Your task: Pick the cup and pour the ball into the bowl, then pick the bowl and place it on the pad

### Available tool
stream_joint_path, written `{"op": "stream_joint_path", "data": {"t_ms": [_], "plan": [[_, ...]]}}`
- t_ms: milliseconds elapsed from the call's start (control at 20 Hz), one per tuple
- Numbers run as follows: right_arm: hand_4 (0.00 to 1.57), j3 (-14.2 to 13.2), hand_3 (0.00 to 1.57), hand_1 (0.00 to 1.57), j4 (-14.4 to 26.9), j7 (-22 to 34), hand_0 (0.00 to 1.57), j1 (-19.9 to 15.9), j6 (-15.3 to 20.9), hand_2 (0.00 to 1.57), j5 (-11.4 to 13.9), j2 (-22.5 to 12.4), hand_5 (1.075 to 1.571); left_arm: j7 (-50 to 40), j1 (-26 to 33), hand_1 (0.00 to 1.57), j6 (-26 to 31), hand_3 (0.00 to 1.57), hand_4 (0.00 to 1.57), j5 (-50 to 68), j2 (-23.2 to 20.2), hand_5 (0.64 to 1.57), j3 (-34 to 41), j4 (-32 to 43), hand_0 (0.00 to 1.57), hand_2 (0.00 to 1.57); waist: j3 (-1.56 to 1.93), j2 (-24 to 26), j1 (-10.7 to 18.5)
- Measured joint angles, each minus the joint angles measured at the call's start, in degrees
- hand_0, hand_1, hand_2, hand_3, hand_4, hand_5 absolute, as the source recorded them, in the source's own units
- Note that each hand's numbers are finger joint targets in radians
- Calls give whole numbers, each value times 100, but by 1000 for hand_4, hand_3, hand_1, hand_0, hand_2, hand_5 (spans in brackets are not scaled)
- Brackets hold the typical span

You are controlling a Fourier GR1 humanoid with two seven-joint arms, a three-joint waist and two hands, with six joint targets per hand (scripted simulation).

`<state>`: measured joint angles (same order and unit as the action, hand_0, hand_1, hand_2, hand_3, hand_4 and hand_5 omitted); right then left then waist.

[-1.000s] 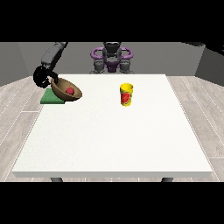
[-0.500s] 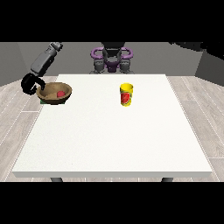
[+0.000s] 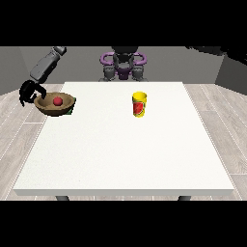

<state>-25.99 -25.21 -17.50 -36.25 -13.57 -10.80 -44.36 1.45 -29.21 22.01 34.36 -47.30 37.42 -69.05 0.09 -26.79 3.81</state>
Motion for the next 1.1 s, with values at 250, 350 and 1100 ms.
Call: {"op": "stream_joint_path", "data": {"t_ms": [250, 350, 1100], "plan": [[988, 160, 1056, 1571, 230, -121, 1571, 62, 80, 1571, 160, 268, 1563, -263, 83, 0, 23, 0, 667, 195, -64, 1555, 8, -105, 0, 0, -4, 179, 51], [957, 256, 1209, 1571, 268, 45, 1571, 6, 161, 1571, 238, 341, 1566, -375, 79, 0, -50, 0, 670, 193, -36, 1554, -83, -122, 0, 0, -3, 361, 37], [0, 90, 0, 0, 673, 1191, 0, -116, 160, 0, 62, -153, 1477, -748, 165, 0, 17, 0, 983, 424, -32, 1570, -250, -89, 0, 0, 3, 1004, 56]]}}
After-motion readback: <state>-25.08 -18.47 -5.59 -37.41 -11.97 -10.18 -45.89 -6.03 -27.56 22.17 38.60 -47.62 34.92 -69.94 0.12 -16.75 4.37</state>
